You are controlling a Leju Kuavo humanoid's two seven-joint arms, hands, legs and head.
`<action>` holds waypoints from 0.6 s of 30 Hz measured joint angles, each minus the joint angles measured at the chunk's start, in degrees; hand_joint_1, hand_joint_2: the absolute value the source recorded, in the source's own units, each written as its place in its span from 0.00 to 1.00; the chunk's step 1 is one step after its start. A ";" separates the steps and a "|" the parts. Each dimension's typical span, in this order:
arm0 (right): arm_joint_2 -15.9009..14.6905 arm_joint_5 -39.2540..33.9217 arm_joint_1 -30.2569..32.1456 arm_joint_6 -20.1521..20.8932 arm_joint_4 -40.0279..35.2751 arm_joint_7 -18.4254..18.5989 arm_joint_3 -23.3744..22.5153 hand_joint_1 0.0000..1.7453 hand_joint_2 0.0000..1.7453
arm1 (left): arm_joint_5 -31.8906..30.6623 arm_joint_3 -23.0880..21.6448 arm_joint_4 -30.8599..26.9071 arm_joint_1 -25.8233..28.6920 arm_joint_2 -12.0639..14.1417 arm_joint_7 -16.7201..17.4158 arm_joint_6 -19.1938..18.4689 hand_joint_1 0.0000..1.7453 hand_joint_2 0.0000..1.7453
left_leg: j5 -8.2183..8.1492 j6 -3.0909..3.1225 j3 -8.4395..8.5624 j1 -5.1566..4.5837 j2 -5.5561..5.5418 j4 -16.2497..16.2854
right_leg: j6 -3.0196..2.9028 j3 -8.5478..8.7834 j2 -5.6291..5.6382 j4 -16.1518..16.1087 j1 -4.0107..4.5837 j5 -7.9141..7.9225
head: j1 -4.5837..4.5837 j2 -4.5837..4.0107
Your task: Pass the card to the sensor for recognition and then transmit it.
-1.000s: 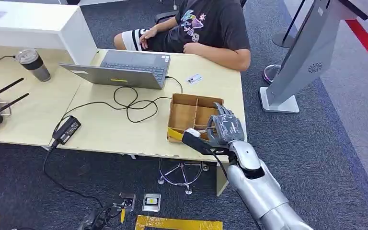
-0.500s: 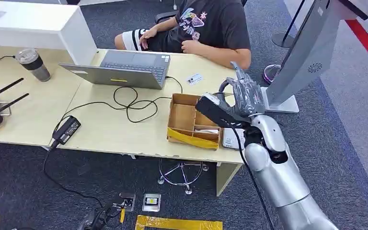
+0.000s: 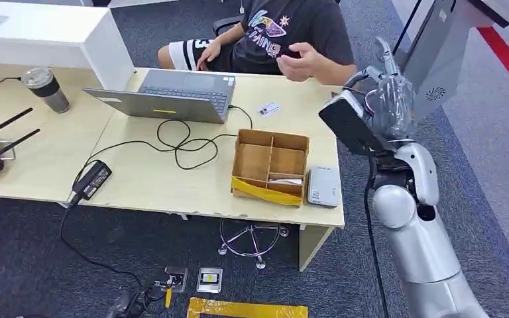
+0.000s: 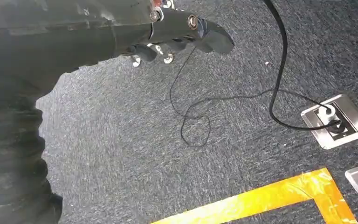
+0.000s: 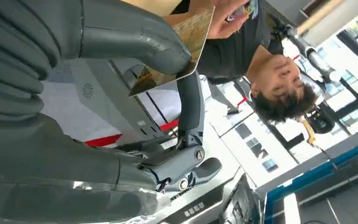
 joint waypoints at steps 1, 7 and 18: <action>-0.02 -0.57 0.00 -0.83 0.90 -0.68 -0.20 1.00 1.00 | 0.00 0.00 0.00 0.00 0.00 0.00 0.06 0.00 1.00 | 0.00 0.00 -0.01 0.00 0.00 0.00 | 0.00 0.00 0.00 0.00 0.00 0.00 | -0.02 0.00; 0.15 -2.41 -0.55 -6.03 6.80 -3.74 -0.63 1.00 1.00 | -0.48 0.00 0.00 -0.04 -0.02 0.02 0.07 0.00 1.00 | 0.00 0.00 -0.04 0.00 -0.02 0.00 | 0.00 -0.01 -0.02 0.01 0.00 0.00 | -0.02 0.00; 4.70 4.02 -13.06 -11.11 23.92 -5.49 0.66 1.00 1.00 | -2.40 -0.04 0.00 -1.29 -0.31 0.46 -1.01 0.00 1.00 | 0.02 -0.01 -0.08 0.01 -0.03 0.00 | 0.00 -0.04 -0.05 0.04 0.01 0.01 | -0.02 0.02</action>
